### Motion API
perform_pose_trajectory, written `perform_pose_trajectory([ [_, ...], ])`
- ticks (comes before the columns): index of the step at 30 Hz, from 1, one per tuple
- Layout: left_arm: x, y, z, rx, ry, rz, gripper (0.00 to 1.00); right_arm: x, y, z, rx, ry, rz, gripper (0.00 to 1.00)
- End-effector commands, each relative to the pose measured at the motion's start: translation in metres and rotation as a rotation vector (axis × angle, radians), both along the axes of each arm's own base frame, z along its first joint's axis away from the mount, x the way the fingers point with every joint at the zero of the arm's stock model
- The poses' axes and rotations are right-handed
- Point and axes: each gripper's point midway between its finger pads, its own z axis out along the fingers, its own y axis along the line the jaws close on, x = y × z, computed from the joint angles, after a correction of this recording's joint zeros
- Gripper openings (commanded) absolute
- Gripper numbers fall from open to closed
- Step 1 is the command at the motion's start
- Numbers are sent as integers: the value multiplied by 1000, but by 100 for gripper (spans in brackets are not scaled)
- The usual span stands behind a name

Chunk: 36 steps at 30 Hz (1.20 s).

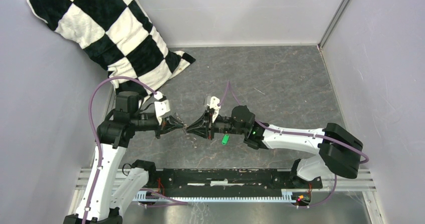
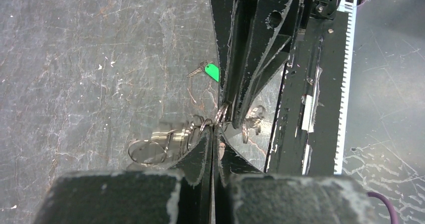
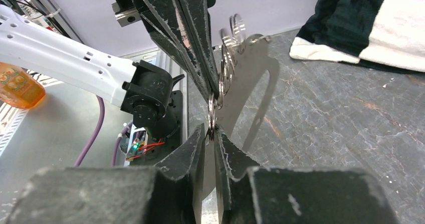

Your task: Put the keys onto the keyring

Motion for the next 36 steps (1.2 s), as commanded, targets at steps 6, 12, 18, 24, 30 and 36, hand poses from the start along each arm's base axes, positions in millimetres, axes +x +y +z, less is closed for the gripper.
perform_pose_trajectory([
  [6,0,-3,16,-35,-29,-5,2,0,-5,32,89,-39,3,17],
  [12,0,-3,16,-35,-27,-4,2,-2,-6,33,93,-36,19,5],
  [18,3,-1,11,-24,-6,32,2,-8,-13,32,83,-71,37,1],
  [24,7,-3,17,-69,30,80,2,-14,-22,29,68,-68,49,1],
  [30,11,-1,13,-73,50,133,16,-16,-26,30,57,-104,57,1],
  [36,23,1,27,-105,58,210,69,-24,-21,35,15,-137,132,1],
])
